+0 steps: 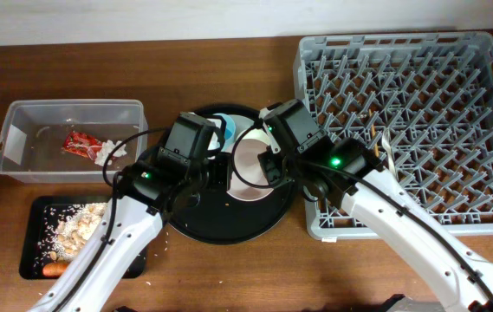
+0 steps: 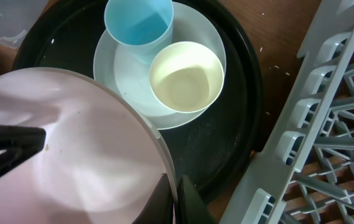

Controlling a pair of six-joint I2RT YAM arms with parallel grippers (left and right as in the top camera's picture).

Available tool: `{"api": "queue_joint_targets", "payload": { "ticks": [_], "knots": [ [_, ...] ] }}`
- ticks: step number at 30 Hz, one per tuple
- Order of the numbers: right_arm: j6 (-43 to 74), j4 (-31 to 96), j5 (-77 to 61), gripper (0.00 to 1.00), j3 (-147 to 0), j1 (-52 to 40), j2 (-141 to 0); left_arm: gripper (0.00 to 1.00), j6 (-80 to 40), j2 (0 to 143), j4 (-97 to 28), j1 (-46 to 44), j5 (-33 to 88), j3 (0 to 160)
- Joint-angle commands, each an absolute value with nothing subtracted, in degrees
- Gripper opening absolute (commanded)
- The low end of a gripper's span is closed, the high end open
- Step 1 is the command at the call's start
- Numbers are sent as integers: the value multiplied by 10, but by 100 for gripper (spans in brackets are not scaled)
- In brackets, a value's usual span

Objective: Sort waste into correct bins and load items into the dishwasher rack
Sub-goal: 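Carry the pink bowl with the right gripper into the dish rack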

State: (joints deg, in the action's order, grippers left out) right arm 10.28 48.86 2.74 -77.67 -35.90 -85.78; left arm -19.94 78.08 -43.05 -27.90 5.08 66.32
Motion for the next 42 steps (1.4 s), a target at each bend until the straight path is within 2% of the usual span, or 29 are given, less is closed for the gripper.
{"api": "queue_joint_targets", "payload": {
  "ticks": [1,7,10,12,14,15,19,22,23,25,32,36,38,42],
  "knots": [
    [99,485,25,4,-781,-362,-856,50,-194,781,-431,-279,42,686],
    [99,482,24,4,-781,-347,-856,51,-183,750,-486,-279,15,755],
    [99,475,45,4,-785,-317,-856,61,-183,722,-503,-279,-28,777],
    [93,471,128,4,-788,-285,-856,71,-183,699,-511,-267,-66,779],
    [60,463,194,4,-788,-272,-855,73,-183,691,-518,-258,-91,779],
    [20,462,241,4,-791,-270,-853,99,-183,691,-520,-257,-95,779],
    [-94,430,464,4,-826,-270,-842,99,-183,692,-520,-257,-95,779],
    [-232,349,575,4,-827,-269,-843,99,-183,692,-520,-257,-95,779],
    [-310,290,594,4,-827,-267,-843,99,-183,692,-520,-257,-95,779],
    [-425,198,594,4,-827,-236,-844,99,-183,692,-520,-257,-95,779],
    [-561,15,482,4,-827,-30,-921,99,-183,692,-520,-257,-95,779],
    [-679,-136,482,4,-827,8,-1053,99,-183,692,-520,-257,-95,779],
    [-724,-153,482,4,-827,6,-1116,99,-183,692,-520,-257,-95,779],
    [-724,-155,484,4,-827,3,-1180,99,-183,692,-520,-257,-95,779]
  ]
}}
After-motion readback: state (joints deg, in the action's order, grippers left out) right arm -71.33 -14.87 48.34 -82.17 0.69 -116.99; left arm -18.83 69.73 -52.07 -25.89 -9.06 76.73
